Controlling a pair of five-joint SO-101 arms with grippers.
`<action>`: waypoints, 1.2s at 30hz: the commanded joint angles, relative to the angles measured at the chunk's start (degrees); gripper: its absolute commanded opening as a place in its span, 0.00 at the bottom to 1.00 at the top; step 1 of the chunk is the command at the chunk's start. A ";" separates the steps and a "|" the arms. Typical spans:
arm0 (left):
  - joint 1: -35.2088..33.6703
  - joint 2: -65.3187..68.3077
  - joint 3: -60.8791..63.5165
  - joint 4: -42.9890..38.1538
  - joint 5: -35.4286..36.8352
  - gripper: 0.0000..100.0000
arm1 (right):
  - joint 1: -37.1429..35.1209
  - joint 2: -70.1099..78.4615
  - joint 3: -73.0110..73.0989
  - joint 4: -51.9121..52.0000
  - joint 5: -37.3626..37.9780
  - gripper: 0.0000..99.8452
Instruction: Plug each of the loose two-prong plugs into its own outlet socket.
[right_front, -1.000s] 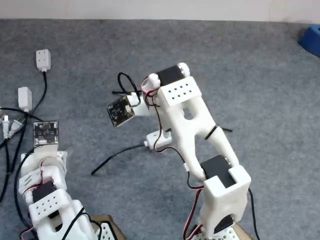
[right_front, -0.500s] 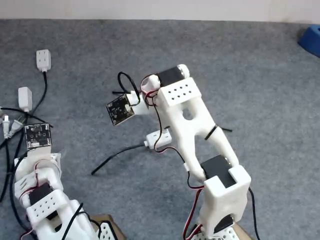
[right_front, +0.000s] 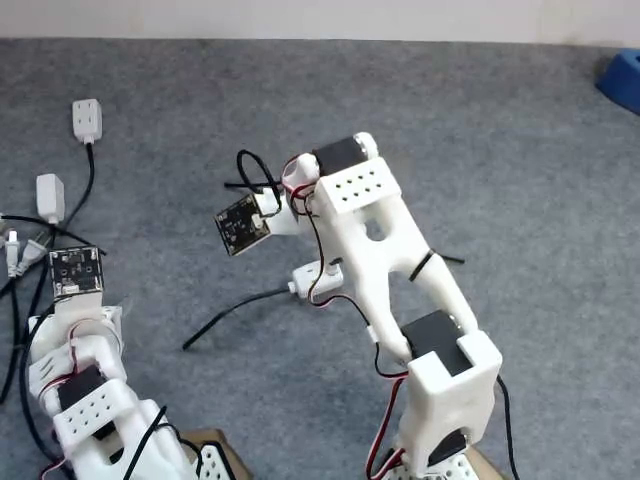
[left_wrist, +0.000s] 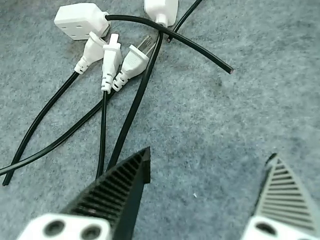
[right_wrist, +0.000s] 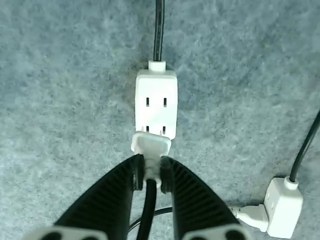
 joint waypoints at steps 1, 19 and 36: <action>-0.40 -0.84 -0.92 -1.05 -0.53 0.34 | 1.01 -0.13 0.22 -1.63 0.44 0.01; -0.48 -0.84 -0.92 -1.05 -0.53 0.34 | 1.80 1.89 2.15 -4.26 0.62 0.01; -0.48 -0.84 -0.92 -1.05 -0.53 0.34 | 1.27 1.89 12.35 -10.42 0.26 0.01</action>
